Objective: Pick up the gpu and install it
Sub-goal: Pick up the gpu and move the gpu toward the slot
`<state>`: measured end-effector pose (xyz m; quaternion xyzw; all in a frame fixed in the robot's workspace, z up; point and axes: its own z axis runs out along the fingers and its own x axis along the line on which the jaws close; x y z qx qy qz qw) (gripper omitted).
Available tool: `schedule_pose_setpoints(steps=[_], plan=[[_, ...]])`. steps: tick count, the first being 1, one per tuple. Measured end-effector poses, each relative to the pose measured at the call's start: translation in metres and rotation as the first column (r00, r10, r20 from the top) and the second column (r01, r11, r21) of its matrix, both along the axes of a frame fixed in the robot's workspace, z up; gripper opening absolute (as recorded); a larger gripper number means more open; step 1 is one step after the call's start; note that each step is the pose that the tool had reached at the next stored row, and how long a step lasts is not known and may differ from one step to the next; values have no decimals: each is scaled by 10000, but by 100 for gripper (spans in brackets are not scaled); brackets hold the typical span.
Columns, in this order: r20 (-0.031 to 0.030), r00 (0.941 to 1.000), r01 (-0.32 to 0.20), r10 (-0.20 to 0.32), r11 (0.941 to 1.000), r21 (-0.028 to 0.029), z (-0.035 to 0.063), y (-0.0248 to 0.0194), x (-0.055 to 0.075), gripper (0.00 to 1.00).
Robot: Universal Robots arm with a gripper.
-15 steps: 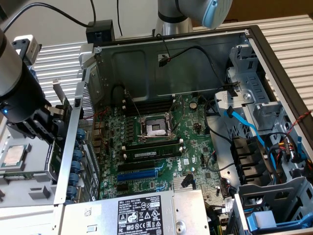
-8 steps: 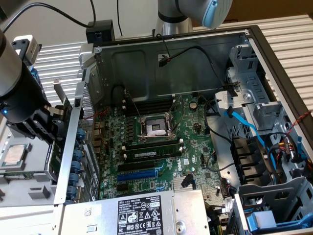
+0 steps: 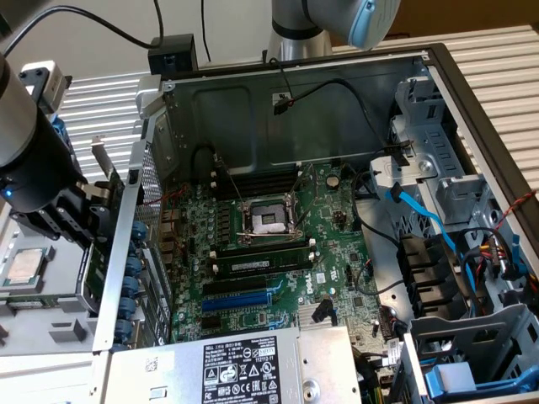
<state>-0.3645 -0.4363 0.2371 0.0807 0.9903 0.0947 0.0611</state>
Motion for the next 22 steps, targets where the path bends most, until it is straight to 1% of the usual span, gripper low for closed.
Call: schedule_pose_setpoints(steps=[4,22], plan=[[0,10000,-55,55,10000,1,41,-2,0,28],[0,9999,-122,122,9999,1,120,-10,-7,28]])
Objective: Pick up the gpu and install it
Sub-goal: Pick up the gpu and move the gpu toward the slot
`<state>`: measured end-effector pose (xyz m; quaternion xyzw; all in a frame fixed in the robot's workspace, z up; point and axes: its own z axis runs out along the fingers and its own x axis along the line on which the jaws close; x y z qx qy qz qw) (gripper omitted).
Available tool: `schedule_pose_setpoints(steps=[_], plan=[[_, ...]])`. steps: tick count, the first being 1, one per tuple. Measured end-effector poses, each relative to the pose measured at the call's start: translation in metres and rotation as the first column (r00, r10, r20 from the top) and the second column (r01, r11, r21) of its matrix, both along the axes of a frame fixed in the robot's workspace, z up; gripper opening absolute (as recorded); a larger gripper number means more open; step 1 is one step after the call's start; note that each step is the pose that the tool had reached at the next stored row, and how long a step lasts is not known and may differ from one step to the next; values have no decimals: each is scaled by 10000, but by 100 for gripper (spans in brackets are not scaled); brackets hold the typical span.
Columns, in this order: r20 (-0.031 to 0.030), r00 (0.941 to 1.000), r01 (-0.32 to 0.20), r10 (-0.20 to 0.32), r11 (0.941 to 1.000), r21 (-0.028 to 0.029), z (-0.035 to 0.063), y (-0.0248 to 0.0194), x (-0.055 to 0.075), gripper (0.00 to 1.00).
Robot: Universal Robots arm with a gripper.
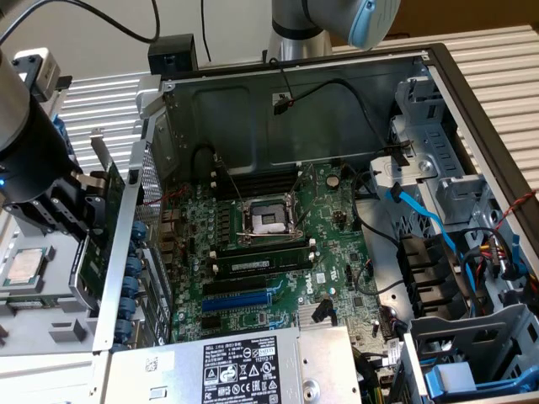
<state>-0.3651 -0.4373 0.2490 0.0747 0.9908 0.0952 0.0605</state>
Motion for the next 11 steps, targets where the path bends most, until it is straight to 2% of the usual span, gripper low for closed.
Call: schedule_pose_setpoints(steps=[11], plan=[[0,10000,-73,73,10000,0,11,-6,-10,28]])
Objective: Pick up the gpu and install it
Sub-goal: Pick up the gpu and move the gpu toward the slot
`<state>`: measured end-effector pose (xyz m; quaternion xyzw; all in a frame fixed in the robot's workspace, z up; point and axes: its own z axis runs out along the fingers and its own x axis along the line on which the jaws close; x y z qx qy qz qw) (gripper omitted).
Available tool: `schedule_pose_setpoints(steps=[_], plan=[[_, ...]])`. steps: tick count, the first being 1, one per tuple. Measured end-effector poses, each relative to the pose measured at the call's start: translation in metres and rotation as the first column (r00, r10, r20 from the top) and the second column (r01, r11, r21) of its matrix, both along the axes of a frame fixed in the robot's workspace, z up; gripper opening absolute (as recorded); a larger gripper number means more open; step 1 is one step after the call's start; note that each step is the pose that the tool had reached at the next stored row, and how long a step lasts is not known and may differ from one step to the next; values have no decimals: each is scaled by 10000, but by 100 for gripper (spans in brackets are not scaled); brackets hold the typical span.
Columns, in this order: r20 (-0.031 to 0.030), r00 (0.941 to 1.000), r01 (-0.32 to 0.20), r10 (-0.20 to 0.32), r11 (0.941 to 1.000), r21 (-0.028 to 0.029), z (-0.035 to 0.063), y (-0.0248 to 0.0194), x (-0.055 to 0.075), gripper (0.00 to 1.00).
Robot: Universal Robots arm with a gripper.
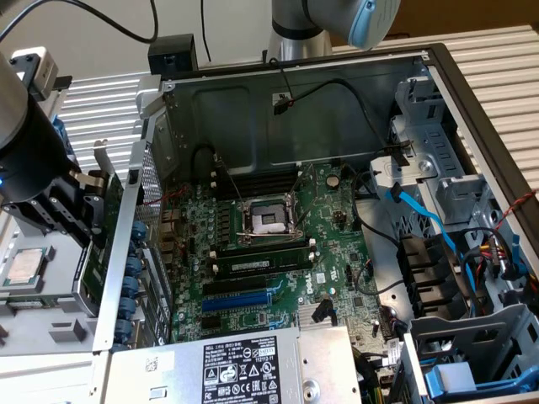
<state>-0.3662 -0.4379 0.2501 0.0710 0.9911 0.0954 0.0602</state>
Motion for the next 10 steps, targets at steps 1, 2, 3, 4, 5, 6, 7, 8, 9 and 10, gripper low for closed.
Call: schedule_pose_setpoints(steps=[1,2,3,4,5,6,7,8,9,10], plan=[[0,10000,0,0,10000,0,0,0,0,28],[1,10000,-1,1,10000,0,0,0,0,28],[0,10000,-1,1,10000,3,0,0,0,28],[1,10000,-2,2,10000,13,0,0,0,28],[1,10000,-2,2,10000,23,0,1,-1,28],[-1,10000,-2,2,10000,26,0,1,-1,27],[0,10000,-1,1,10000,28,0,1,-1,27],[1,10000,-1,1,10000,31,0,0,-1,27],[0,10000,-1,1,10000,37,0,0,-1,27],[0,10000,-2,2,10000,44,0,0,-1,27]])
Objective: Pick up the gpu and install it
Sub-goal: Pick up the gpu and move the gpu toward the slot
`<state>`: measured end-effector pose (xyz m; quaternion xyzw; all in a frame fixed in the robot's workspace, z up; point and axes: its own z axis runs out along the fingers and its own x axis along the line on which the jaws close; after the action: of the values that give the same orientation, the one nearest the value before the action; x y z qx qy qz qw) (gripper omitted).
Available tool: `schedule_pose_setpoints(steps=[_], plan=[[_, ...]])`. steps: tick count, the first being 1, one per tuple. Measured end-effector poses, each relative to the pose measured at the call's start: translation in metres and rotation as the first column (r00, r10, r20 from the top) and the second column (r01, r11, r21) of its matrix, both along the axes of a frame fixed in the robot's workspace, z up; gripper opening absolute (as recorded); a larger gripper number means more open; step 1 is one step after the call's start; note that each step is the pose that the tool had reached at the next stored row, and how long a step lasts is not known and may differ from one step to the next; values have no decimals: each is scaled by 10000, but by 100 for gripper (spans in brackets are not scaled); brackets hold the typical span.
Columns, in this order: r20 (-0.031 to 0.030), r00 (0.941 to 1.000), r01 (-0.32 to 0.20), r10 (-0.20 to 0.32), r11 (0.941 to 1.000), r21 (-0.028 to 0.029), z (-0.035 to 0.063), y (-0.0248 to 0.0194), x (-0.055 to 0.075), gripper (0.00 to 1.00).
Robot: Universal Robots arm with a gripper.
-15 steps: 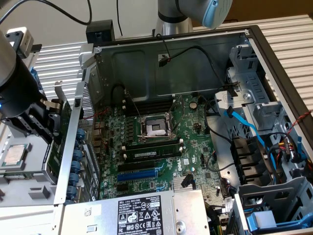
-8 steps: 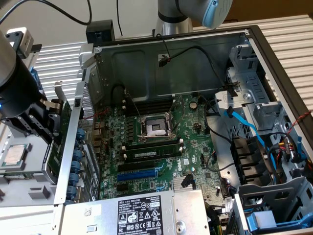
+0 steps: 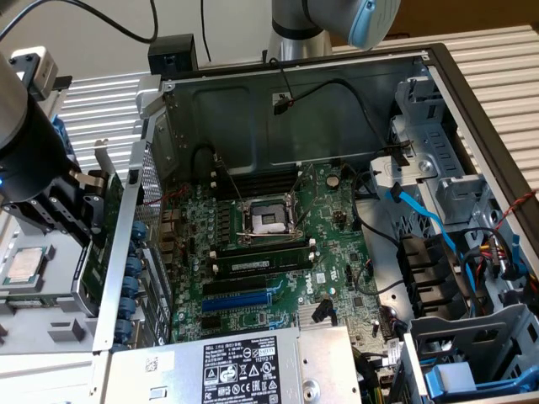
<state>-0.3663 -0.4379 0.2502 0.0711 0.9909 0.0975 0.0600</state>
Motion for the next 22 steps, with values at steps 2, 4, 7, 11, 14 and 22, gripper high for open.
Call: schedule_pose_setpoints(steps=[2,4,7,11,14,22], plan=[[1,10000,0,0,10000,17,0,0,0,27],[1,10000,0,0,10000,42,0,0,0,27],[0,10000,0,0,10000,78,1,0,0,27],[1,10000,0,0,9999,130,15,0,0,27],[1,10000,1,-1,9999,156,49,0,-1,27],[1,10000,0,0,9998,213,124,-3,-4,27]])
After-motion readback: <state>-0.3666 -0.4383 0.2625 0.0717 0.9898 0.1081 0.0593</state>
